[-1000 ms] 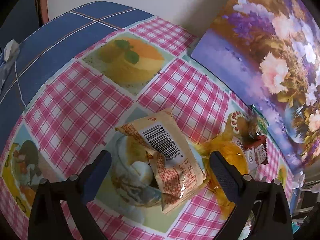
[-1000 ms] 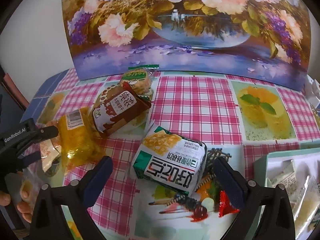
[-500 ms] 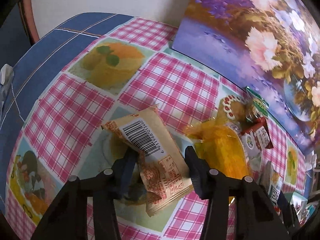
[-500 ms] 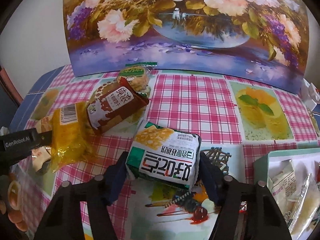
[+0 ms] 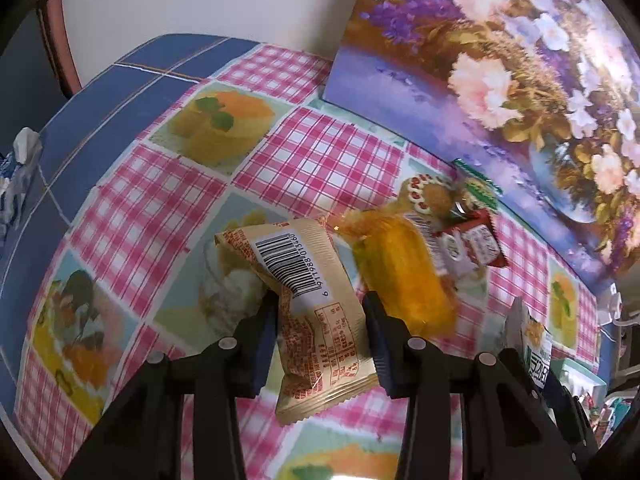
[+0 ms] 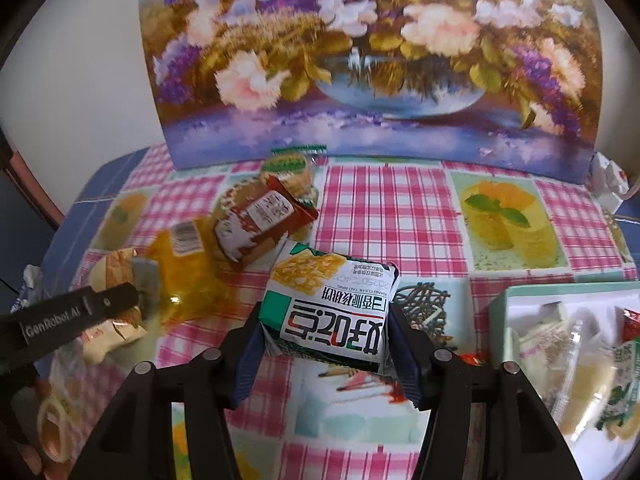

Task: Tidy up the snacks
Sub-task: 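Carry the tan packet with the left tool while the right tool carries the drink box to the tray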

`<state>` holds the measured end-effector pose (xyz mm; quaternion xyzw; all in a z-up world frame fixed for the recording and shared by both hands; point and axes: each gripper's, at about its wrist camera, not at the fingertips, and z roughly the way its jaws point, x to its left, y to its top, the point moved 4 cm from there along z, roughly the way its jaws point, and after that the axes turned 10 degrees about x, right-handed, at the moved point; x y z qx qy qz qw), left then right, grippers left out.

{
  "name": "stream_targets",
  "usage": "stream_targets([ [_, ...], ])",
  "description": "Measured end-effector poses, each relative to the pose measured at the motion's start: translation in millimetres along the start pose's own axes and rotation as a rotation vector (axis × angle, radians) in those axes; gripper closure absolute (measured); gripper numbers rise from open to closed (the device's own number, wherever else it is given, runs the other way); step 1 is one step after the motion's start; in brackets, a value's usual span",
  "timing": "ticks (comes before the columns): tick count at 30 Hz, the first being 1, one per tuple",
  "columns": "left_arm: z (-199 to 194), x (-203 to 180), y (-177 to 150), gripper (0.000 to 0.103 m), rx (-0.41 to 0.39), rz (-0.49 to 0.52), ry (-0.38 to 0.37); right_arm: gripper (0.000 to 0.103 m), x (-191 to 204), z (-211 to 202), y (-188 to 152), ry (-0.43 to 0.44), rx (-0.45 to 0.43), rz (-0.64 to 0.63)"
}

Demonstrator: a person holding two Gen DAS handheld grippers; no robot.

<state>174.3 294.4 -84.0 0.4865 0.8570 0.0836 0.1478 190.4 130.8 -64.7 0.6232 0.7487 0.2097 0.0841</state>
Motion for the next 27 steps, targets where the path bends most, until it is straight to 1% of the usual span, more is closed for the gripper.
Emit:
stream_targets([
  [5, -30, -7, -12, 0.059, -0.024, 0.001, -0.012, 0.042, -3, -28, -4, -0.005, -0.020, 0.019],
  [10, -64, -21, -29, 0.059, -0.066, 0.011, -0.027, 0.042, -16, -56, -12, 0.005, -0.042, 0.072],
  [14, -83, -37, -46, 0.059, -0.090, 0.036, -0.038, 0.042, -32, -76, -25, -0.009, -0.056, 0.112],
  [18, -96, -54, -63, 0.059, -0.109, 0.065, -0.048, 0.042, -49, -90, -35, -0.012, -0.058, 0.158],
  [27, -114, -89, -99, 0.059, -0.138, 0.149, -0.058, 0.042, -86, -124, -57, -0.034, -0.097, 0.246],
])
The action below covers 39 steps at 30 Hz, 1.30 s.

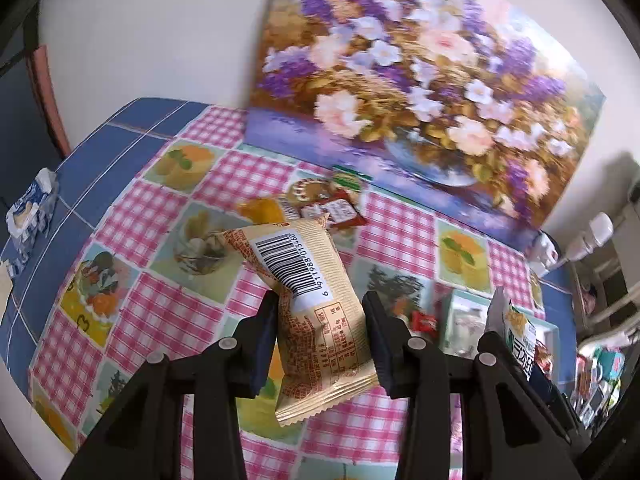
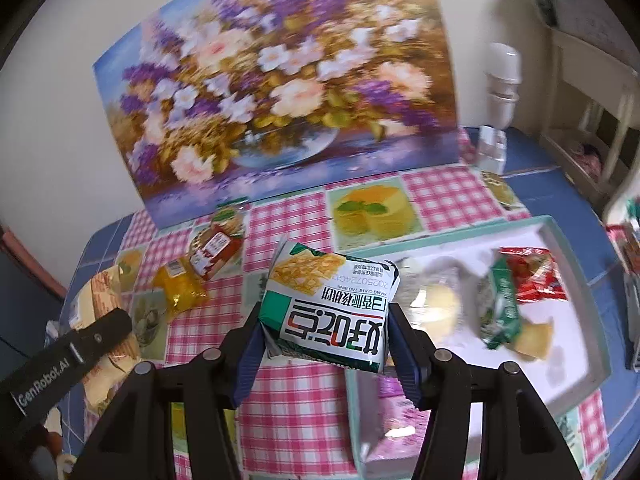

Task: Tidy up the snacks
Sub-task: 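Carry the tan packet with the left tool while the right tool carries the drink box to the tray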

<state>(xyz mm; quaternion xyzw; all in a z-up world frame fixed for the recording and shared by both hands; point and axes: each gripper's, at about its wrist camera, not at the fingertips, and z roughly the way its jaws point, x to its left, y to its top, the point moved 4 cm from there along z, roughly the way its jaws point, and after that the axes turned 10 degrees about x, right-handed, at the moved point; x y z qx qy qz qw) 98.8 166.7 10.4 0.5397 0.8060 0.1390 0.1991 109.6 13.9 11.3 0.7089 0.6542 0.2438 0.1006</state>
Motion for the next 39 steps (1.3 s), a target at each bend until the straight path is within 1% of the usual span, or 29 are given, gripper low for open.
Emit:
stream_targets([
  [5, -11, -24, -8, 0.059, -0.022, 0.062, -0.020, 0.042, -28, -11, -1, 0.005, -0.006, 0.065],
  [9, -19, -48, -14, 0.059, -0.031, 0.126, -0.058, 0.042, -53, -16, -2, -0.018, -0.001, 0.116],
  [11, -20, -55, -16, 0.059, -0.030, 0.138, -0.069, 0.042, -64, -18, -3, -0.007, -0.009, 0.145],
  [16, -16, -77, -25, 0.059, 0.013, 0.175, -0.137, 0.042, -96, -24, -3, -0.041, -0.015, 0.212],
  [24, -12, -114, -41, 0.059, 0.056, 0.257, -0.180, 0.042, -133, -37, -1, -0.076, -0.043, 0.293],
  [28, -9, -129, -48, 0.059, 0.068, 0.299, -0.167, 0.042, -150, -37, -3, -0.093, -0.038, 0.333],
  [33, -1, -147, -59, 0.059, 0.100, 0.345, -0.184, 0.042, -166, -37, -6, -0.113, -0.033, 0.370],
  [39, 15, -165, -74, 0.059, 0.140, 0.384, -0.162, 0.042, -186, -29, -14, -0.119, -0.001, 0.423],
])
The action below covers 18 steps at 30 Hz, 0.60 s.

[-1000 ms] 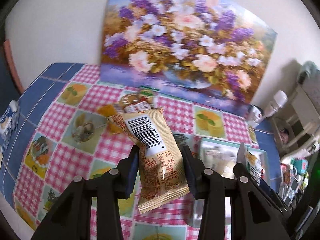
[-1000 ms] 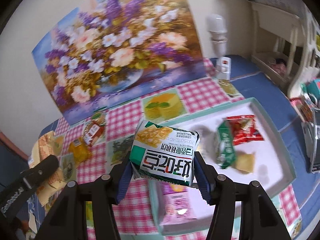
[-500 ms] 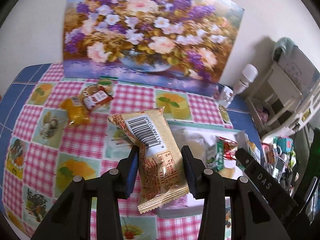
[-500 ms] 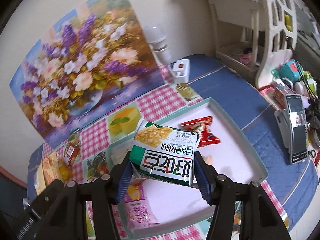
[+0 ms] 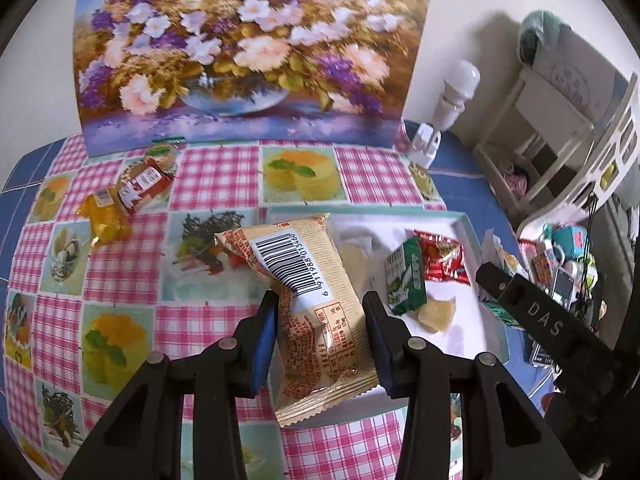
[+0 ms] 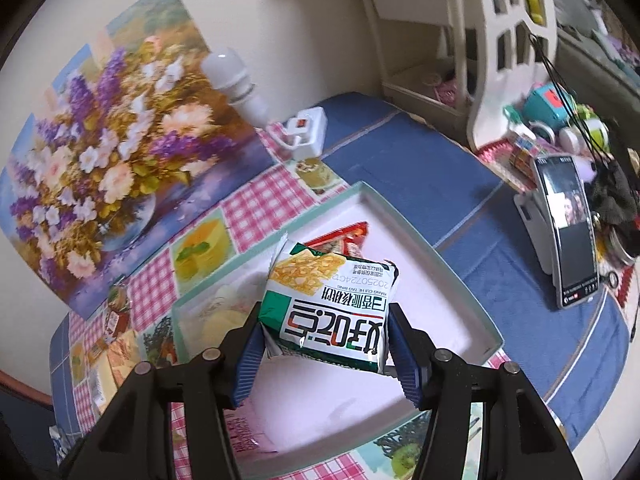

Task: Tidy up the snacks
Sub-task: 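Carry the tan packet with the left tool while the right tool carries the drink box to the tray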

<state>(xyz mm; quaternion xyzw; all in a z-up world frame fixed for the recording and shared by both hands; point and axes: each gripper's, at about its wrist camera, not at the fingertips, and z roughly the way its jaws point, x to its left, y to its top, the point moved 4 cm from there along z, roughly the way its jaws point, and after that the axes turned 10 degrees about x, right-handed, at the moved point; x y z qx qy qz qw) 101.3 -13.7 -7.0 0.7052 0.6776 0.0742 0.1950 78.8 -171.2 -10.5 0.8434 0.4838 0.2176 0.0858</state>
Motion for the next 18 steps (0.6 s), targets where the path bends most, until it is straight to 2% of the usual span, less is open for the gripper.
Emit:
stream_targets([
  [5, 16, -14, -5, 0.059, 0.050, 0.018, -0.023, 0.042, -17, 9, 1, -0.026, 0.024, 0.040],
  [18, 42, -35, -15, 0.059, 0.116, 0.070, 0.001, 0.042, -55, 31, -2, -0.117, 0.097, 0.125],
])
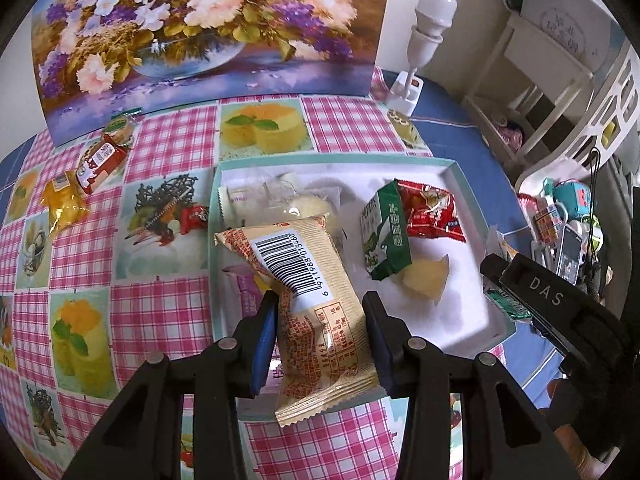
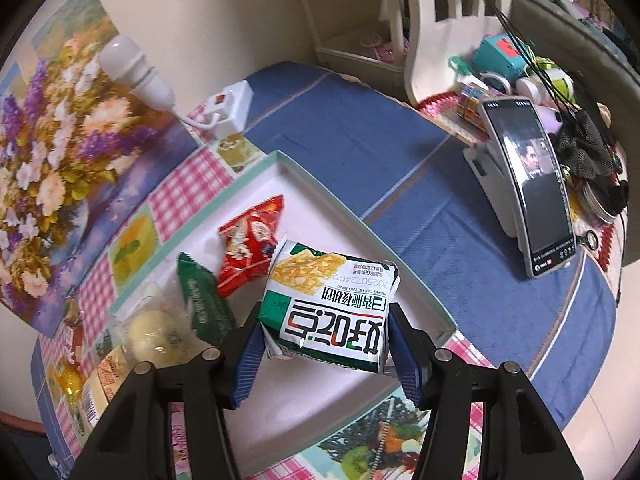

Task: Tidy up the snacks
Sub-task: 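Carry the tan packet with the left tool while the right tool carries the drink box to the tray, then release the tan packet from the left tool while the right tool releases the drink box in the tray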

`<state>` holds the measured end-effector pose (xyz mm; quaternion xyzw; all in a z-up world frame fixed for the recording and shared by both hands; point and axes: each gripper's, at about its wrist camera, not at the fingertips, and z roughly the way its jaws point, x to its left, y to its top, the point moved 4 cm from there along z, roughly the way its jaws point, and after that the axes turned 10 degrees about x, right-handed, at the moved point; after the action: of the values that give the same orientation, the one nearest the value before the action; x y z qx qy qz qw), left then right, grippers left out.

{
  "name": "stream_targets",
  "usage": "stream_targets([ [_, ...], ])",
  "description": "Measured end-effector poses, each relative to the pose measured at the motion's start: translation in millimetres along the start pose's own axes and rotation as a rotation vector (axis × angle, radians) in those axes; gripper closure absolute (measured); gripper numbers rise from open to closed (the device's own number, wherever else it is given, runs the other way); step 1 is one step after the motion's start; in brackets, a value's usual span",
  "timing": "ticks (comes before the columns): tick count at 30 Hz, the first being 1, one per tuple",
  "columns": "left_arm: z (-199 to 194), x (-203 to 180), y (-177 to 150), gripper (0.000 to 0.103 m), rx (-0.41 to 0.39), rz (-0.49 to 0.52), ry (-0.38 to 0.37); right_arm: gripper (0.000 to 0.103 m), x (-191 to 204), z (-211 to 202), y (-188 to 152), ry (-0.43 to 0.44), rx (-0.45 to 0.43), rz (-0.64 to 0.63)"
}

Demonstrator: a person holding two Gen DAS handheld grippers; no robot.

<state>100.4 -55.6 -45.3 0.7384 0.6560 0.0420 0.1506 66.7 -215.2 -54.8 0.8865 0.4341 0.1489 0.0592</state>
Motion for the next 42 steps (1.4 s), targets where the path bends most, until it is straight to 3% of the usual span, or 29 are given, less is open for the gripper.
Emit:
stream_targets([
  [18, 28, -9, -5, 0.059, 0.077, 0.022, 0.021, 0.041, -11, 26, -2, -0.044, 0.088, 0.016],
  [31, 27, -6, -4, 0.057, 0.074, 0.009, 0.043, 0.040, -6, 34, 0, -0.048, 0.112, -0.003],
  [34, 25, -1, -2, 0.041, 0.066, -0.017, 0.047, 0.038, -4, 37, 0, -0.039, 0.121, -0.017],
  [40, 22, 14, 2, 0.036, 0.045, -0.075, 0.068, 0.031, -1, 38, -1, -0.026, 0.118, -0.039],
  [42, 21, 20, 3, 0.028, 0.038, -0.102, 0.068, 0.030, 1, 36, -1, -0.019, 0.109, -0.046],
])
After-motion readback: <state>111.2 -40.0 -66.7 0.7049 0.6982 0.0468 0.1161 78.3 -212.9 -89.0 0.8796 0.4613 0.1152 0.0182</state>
